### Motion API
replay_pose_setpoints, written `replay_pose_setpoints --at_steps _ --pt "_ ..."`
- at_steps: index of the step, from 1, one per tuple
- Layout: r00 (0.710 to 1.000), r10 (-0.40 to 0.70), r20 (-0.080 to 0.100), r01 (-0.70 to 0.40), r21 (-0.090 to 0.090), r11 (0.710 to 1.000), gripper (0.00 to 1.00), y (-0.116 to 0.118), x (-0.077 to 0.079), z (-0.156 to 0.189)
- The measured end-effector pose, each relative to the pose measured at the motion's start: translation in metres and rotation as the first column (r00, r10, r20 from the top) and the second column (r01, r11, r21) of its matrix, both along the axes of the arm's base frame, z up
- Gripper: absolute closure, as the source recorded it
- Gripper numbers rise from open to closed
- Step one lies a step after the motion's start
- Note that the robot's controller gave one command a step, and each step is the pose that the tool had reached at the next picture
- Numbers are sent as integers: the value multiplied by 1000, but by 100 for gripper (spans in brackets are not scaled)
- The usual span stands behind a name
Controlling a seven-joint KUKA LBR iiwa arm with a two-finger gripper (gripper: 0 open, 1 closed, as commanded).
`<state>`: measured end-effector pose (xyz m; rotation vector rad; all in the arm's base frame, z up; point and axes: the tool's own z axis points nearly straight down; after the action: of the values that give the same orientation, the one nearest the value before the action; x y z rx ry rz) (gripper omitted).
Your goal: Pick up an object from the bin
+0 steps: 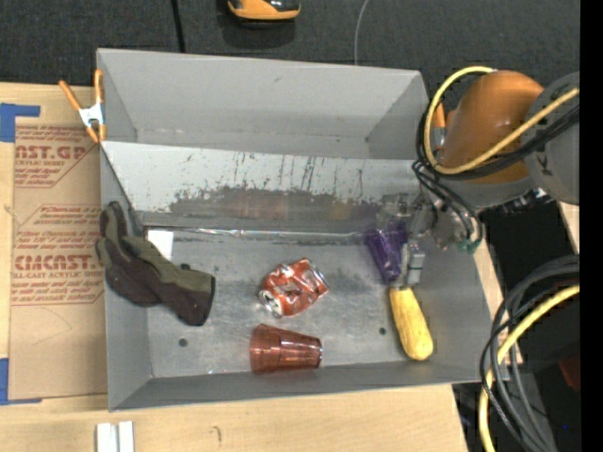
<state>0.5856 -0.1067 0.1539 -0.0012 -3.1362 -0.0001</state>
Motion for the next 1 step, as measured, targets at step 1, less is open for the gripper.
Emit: replay_pose_setpoints --at_steps 1 --pt "1000 1 7 -1 -1 1000 0 0 2 5"
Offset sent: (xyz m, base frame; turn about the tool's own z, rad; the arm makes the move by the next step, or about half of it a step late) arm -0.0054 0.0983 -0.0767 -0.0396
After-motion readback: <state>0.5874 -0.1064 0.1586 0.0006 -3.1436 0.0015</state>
